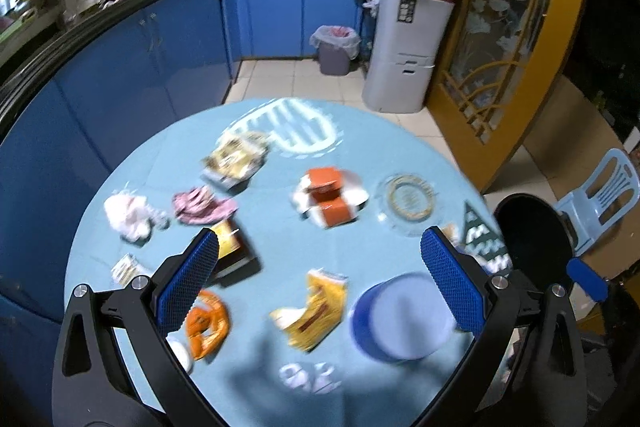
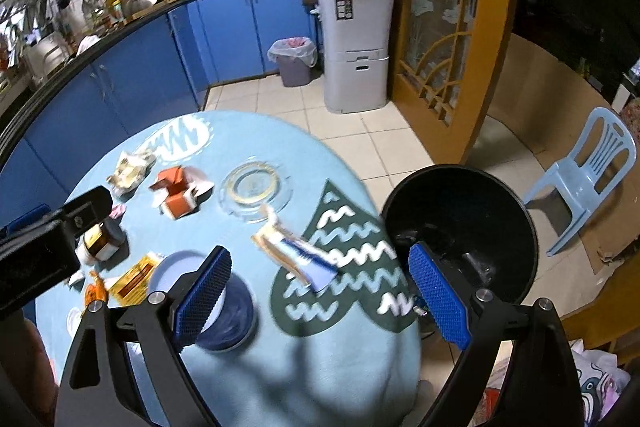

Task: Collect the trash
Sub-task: 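Move both tools back over the table toward the remaining trash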

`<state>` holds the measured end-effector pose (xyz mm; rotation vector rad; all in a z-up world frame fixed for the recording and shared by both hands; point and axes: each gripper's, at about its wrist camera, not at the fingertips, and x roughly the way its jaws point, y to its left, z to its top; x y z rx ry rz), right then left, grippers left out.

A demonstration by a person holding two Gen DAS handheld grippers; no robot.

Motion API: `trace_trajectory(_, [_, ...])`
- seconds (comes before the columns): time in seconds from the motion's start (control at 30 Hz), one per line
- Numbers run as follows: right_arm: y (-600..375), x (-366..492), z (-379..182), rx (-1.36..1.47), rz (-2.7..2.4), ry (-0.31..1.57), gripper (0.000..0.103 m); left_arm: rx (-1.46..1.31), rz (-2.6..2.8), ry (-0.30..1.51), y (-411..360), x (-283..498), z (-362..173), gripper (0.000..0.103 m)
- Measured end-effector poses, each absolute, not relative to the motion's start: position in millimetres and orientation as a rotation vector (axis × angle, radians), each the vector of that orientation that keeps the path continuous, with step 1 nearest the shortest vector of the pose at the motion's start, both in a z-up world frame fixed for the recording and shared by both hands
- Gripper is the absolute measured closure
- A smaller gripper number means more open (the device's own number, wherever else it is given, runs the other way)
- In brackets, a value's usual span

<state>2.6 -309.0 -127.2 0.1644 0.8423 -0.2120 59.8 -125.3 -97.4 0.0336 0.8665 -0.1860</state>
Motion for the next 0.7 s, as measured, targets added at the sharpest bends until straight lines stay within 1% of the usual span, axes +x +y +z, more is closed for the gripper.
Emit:
trace_trajectory(0.23, [-276, 2, -131, 0.123, -0.152, 0.86, 0.015, 0.025, -0.111, 0.931, -84, 49, -119, 0.003])
trace_trajectory(0.47, [-244, 1, -143, 0.086, -0.098, 0.895, 0.015, 0.03, -0.032, 1.007, -36, 31, -152, 0.003])
trace_trajectory(0.7, [-230, 6, -159, 0.068, -0.091, 0.938, 0.015, 0.028, -0.011, 1.074, -17, 25, -180, 0.003])
